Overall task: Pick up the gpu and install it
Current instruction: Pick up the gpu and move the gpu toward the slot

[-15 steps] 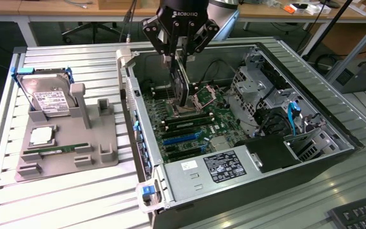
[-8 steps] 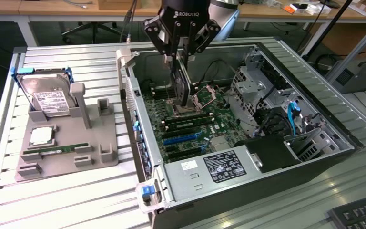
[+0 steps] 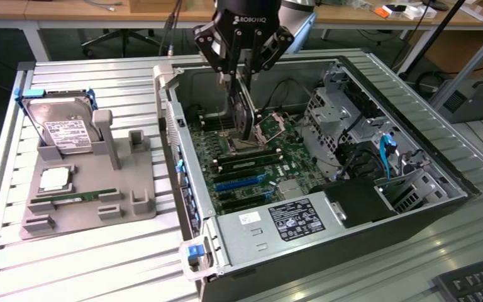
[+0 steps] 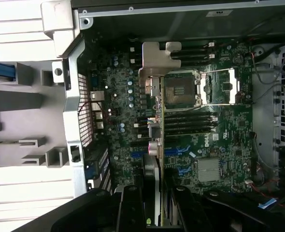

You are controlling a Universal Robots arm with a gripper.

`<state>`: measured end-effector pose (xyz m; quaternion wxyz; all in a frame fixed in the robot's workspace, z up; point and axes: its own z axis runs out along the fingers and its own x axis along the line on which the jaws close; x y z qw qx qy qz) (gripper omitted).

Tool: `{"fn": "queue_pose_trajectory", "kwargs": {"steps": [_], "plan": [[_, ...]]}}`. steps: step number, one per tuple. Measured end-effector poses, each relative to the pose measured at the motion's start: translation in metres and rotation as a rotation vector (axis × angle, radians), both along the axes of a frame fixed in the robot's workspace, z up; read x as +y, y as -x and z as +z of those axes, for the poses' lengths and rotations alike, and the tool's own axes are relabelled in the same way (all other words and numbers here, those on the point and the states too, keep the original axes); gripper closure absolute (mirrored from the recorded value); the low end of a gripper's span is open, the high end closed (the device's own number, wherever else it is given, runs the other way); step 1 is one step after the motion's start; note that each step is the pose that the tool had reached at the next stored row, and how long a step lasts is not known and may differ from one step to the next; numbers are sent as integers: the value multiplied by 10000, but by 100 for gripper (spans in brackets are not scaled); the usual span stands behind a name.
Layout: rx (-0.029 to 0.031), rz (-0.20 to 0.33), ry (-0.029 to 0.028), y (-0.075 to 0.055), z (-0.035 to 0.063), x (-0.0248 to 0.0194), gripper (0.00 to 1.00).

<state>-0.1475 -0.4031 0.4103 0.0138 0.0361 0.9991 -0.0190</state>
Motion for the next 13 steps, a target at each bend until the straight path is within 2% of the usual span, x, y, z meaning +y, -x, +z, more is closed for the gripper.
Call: {"fn": "queue_pose_trajectory", "kwargs": {"steps": [13], "plan": [[0,0,0,-36,-14,0,73]]}}
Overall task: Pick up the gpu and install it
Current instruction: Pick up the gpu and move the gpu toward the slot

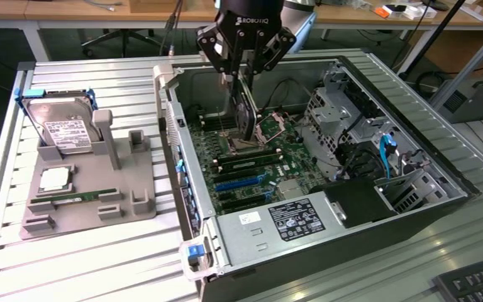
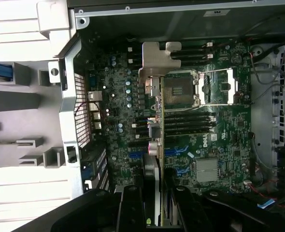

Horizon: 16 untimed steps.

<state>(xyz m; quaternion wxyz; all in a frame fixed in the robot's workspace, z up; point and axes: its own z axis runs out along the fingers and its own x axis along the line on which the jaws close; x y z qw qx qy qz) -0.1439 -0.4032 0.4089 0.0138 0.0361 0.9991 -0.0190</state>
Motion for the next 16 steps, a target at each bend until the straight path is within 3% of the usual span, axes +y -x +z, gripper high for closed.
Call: {"fn": "queue_pose_trajectory", "kwargs": {"steps": [16], "plan": [[0,0,0,-36,-31,0,73]]}}
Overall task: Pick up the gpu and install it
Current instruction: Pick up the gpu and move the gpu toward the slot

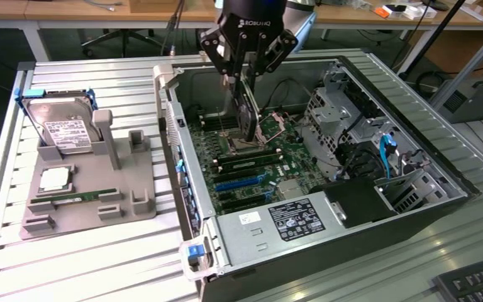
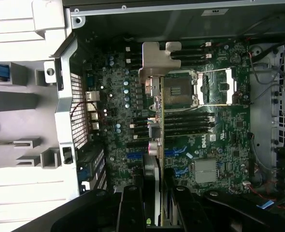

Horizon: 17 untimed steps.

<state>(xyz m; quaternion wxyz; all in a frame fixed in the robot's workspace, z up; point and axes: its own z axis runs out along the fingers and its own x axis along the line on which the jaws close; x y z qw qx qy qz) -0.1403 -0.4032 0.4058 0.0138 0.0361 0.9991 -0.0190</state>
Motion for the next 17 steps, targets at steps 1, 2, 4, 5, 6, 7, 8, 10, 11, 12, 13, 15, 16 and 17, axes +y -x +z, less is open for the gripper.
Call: {"fn": "queue_pose_trajectory", "kwargs": {"steps": [1,2,4,5,6,7,8,10,11,12,13,15,16,17], "plan": [[-1,0,0,-3,-3,0,73],[0,0,0,-6,-5,0,73],[0,0,1,-12,-9,0,73],[0,-1,1,-14,-11,0,73],[0,0,2,-17,-13,0,73],[0,0,3,-19,-14,0,73],[1,0,3,-21,-16,0,73],[0,0,2,-24,-19,0,73],[0,0,2,-26,-21,0,73],[0,0,2,-28,-23,0,73],[0,0,2,-30,-25,0,73],[0,0,3,-35,-30,0,73],[0,0,3,-38,-33,0,73],[0,1,3,-40,-34,0,73]]}}
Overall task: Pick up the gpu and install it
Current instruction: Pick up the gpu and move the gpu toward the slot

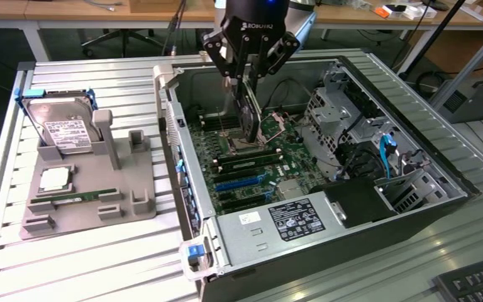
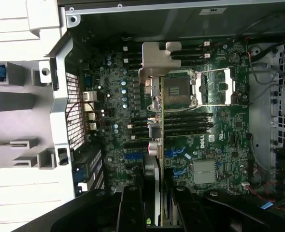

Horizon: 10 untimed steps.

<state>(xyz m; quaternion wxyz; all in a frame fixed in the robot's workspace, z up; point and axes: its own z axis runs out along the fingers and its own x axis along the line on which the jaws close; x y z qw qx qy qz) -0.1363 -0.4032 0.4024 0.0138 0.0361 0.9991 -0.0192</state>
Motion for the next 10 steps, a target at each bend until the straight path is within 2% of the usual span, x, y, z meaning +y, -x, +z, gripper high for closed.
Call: {"fn": "queue_pose_trajectory", "kwargs": {"steps": [10], "plan": [[-1,-1,0,-18,-18,0,73]]}}
